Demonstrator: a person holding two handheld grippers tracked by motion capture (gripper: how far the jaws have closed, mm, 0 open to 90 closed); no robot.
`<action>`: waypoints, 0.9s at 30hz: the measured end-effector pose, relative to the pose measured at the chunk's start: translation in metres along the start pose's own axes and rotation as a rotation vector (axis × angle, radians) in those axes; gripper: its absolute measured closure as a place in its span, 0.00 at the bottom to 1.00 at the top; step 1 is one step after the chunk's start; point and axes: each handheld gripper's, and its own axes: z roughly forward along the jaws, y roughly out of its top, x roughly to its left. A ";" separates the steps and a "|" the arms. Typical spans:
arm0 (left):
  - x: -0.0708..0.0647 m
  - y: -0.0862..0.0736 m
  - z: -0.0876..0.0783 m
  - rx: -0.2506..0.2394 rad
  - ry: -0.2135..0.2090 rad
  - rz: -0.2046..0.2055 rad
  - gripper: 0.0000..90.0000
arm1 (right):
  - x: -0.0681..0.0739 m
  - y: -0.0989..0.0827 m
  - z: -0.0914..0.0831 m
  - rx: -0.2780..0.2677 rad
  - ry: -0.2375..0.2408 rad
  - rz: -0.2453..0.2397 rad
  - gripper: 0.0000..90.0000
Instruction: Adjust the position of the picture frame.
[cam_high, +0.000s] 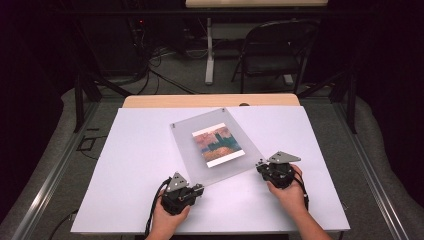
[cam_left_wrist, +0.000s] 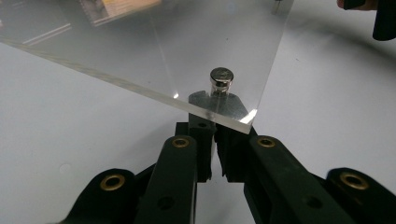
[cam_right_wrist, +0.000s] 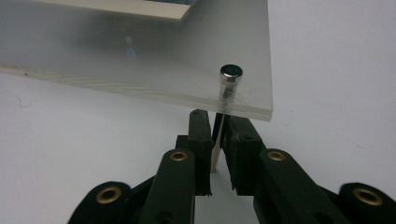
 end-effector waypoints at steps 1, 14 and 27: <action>0.000 0.000 0.000 0.000 0.000 -0.001 0.95 | -0.001 0.000 0.001 -0.001 0.008 0.002 0.92; 0.000 0.000 -0.001 0.003 -0.002 -0.005 0.95 | -0.004 -0.001 0.002 0.002 0.027 0.026 0.95; 0.006 0.003 -0.010 -0.017 -0.009 -0.034 0.95 | 0.004 0.004 -0.006 -0.019 0.039 0.019 0.95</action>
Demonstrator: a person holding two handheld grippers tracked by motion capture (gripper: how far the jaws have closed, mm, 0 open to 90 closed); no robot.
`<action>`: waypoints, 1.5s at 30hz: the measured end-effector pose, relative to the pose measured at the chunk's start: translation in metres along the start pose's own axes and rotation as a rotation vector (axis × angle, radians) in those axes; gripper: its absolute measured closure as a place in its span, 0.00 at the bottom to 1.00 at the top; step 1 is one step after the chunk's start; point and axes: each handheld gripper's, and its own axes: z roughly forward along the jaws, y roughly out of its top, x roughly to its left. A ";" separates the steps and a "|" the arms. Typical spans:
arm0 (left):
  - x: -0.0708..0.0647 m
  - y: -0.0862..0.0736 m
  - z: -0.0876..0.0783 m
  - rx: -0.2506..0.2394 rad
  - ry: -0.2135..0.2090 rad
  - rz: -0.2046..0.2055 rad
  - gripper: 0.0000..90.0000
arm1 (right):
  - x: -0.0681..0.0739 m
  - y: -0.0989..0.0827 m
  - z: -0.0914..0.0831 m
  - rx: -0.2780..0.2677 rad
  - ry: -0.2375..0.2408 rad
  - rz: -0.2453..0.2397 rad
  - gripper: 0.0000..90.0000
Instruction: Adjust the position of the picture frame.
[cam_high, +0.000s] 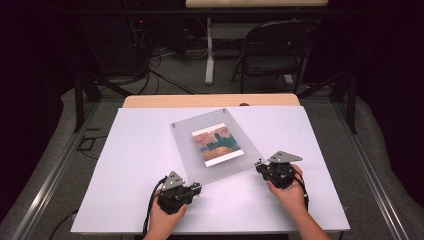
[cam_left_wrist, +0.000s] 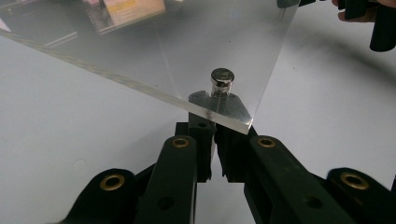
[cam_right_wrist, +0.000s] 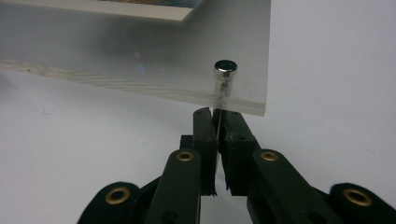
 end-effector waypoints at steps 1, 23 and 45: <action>0.001 0.000 -0.001 -0.001 0.000 -0.004 0.95 | 0.000 0.000 0.000 0.000 0.000 0.000 0.95; 0.028 0.013 -0.013 -0.022 0.025 -0.074 0.94 | 0.017 0.002 -0.010 -0.023 0.059 -0.002 0.95; 0.061 0.025 0.001 -0.009 0.039 -0.105 0.93 | 0.022 0.005 0.005 -0.009 0.063 0.017 0.95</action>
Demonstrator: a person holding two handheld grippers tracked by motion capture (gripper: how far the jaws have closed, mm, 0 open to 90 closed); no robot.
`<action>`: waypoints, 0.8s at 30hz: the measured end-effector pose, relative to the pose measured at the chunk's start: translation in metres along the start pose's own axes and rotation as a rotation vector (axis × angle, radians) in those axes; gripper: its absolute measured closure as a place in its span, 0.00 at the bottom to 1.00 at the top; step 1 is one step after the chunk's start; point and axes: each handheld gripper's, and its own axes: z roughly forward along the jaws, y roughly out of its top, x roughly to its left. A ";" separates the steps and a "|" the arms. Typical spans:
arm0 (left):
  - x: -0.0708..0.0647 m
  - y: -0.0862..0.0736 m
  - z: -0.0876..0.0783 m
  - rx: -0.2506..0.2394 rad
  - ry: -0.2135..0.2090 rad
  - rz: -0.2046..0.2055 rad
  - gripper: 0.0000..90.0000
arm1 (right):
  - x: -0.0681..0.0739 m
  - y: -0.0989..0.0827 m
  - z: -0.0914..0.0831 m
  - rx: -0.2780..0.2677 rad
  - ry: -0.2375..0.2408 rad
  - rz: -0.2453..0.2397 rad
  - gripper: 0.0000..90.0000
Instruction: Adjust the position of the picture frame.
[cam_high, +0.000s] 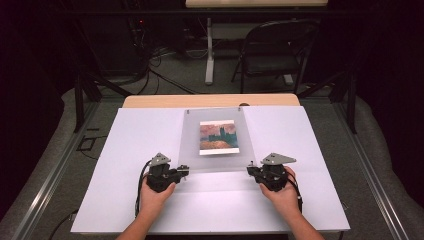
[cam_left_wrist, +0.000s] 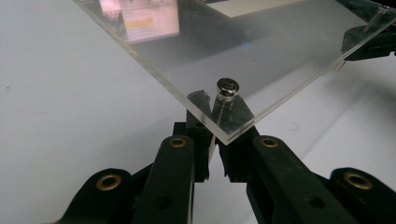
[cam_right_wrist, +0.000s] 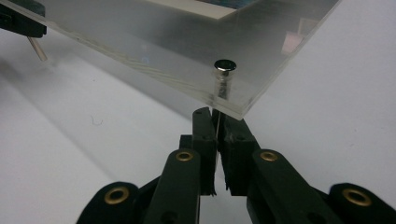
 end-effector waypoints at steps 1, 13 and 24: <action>0.001 0.000 0.000 0.001 0.005 0.003 0.93 | 0.000 0.000 0.001 0.007 0.004 -0.001 0.95; 0.004 -0.001 0.008 0.007 0.012 0.011 0.93 | -0.002 -0.002 0.005 0.023 -0.004 0.002 0.95; 0.006 0.000 0.012 0.009 0.016 0.005 0.92 | -0.004 -0.004 0.008 0.032 -0.009 0.016 0.95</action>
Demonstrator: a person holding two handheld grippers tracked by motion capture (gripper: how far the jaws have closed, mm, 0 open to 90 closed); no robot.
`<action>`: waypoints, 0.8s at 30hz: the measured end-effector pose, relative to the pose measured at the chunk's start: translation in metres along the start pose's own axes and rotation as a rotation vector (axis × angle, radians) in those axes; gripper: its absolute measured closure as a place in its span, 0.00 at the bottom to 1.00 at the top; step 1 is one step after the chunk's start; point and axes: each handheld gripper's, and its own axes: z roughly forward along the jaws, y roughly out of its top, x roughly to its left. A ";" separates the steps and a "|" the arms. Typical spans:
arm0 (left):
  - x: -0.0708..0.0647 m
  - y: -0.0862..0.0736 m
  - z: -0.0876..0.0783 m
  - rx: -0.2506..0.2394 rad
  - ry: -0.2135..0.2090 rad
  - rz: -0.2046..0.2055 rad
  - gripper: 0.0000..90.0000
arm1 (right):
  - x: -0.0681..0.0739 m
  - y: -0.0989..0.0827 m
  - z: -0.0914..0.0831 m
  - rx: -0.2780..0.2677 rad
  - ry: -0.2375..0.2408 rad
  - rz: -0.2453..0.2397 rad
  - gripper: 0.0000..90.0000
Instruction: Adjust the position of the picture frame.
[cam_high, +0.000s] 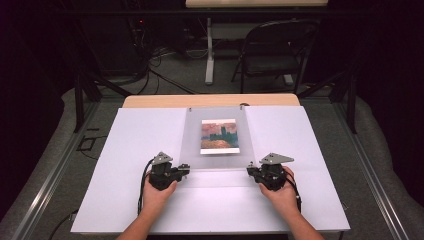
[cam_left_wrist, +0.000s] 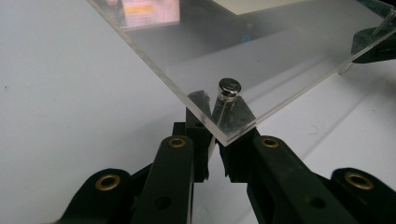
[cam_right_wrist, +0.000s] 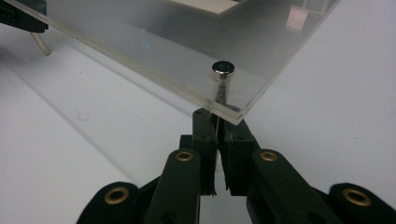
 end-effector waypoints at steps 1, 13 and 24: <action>0.000 0.001 0.000 0.001 0.001 0.004 0.92 | 0.000 0.000 0.000 -0.001 -0.001 -0.001 0.95; 0.001 0.002 0.003 -0.003 -0.002 0.001 0.92 | -0.003 -0.001 0.001 -0.006 -0.001 0.002 0.95; 0.001 0.001 0.004 -0.015 -0.003 -0.007 0.92 | -0.004 -0.002 0.002 -0.003 0.002 0.006 0.95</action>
